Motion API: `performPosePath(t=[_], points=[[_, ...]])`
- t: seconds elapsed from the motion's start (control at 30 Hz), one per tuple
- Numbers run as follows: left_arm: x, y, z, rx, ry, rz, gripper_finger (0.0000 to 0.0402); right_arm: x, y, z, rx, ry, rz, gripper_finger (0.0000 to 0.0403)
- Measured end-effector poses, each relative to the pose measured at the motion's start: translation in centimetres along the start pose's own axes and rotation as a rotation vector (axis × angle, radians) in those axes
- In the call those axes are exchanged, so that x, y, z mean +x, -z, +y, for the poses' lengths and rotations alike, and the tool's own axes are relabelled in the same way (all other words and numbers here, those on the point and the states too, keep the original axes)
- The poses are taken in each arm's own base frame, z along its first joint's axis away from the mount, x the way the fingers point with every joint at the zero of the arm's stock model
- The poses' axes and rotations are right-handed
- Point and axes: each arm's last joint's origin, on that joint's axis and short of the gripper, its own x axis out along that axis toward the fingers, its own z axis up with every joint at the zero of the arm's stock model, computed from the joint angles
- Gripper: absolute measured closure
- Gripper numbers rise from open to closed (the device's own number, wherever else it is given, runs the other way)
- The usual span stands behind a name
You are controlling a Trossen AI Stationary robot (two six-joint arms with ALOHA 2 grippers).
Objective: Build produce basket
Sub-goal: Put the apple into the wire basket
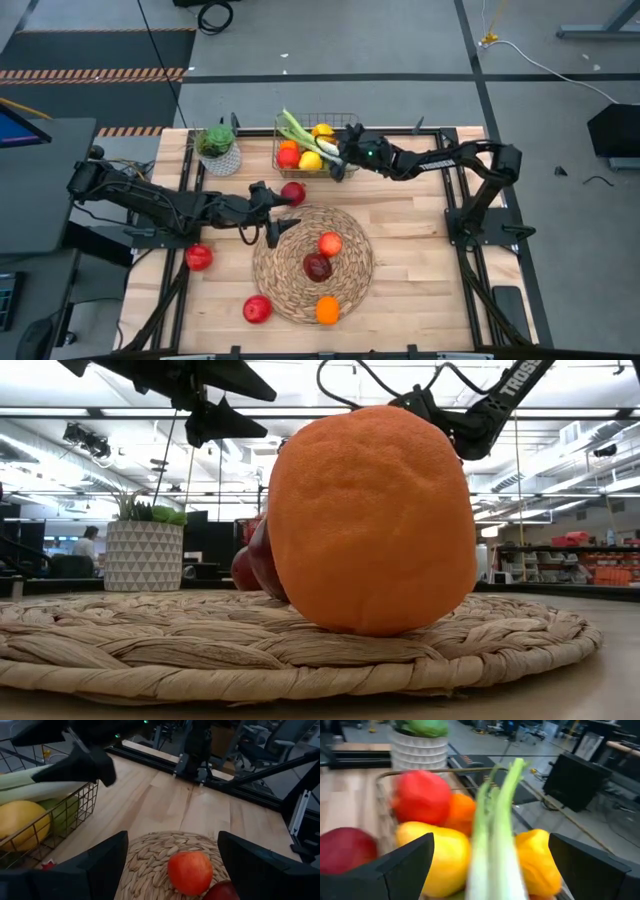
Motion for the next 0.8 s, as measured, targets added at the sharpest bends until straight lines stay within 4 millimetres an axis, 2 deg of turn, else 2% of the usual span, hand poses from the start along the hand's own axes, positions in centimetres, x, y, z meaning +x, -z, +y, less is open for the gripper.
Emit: performPosePath(t=[0.37, 0.5, 0.63, 0.8], points=[[0.0, 0.0, 0.0, -0.015, 0.0, 0.0, 0.0088, -0.8, -0.5, 3.8, -0.026, -0.107, -0.014, 0.0006], [0.0, 0.0, 0.0, -0.017, 0.0, 0.0, 0.0088, -1.3, -0.3, 5.7, -0.001, -0.215, 0.013, 0.0006], [0.0, 0.0, 0.0, -0.018, 0.0, -0.001, 0.0088, -2.4, 0.2, 7.6, 0.005, -0.32, 0.11, 0.0006], [-0.1, 0.0, -0.1, -0.021, 0.006, 0.0, 0.0088, -4.7, 1.0, 10.3, -0.037, -0.417, 0.279, 0.0006]])
